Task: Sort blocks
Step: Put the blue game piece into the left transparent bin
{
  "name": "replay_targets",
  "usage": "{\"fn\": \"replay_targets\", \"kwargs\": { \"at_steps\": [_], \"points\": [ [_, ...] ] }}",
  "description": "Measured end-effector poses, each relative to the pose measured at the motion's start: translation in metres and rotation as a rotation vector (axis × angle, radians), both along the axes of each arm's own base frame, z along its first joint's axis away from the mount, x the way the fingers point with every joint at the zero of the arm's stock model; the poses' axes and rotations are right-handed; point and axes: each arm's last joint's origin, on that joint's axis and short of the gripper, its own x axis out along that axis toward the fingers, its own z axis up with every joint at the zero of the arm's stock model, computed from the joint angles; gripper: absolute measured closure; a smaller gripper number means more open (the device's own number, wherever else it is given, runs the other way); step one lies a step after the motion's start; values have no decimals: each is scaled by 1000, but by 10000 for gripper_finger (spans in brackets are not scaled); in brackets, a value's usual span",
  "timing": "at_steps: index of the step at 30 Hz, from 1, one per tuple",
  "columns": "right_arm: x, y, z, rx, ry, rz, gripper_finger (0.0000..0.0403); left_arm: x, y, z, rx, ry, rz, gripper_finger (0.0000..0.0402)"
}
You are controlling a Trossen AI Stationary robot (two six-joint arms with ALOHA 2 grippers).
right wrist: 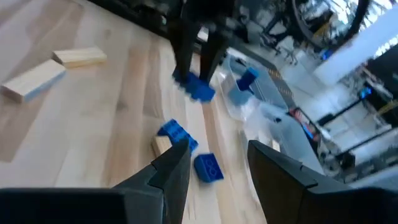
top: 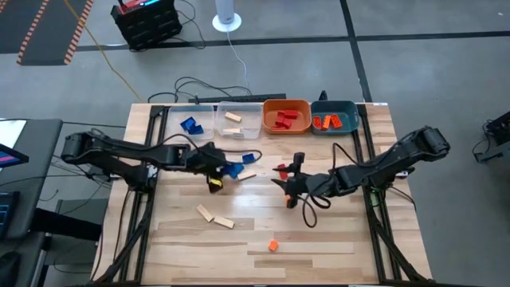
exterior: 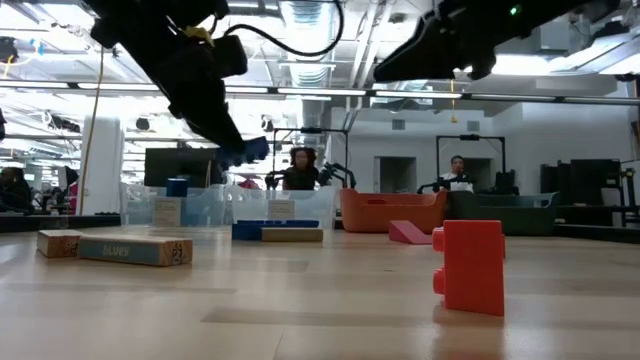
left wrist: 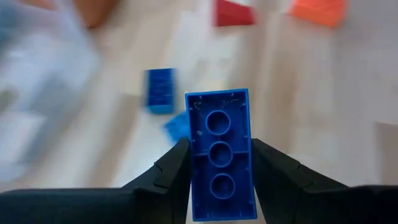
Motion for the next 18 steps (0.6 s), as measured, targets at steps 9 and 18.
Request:
{"fn": "replay_targets", "kwargs": {
  "at_steps": [9,18],
  "points": [
    [-1,-4,-2,69,0,-42,212,-47,41,39,254,-48,375,265],
    [-1,-4,-2,72,-5,-42,212,-82,112,17,257,218,661,265]
  ]
}}
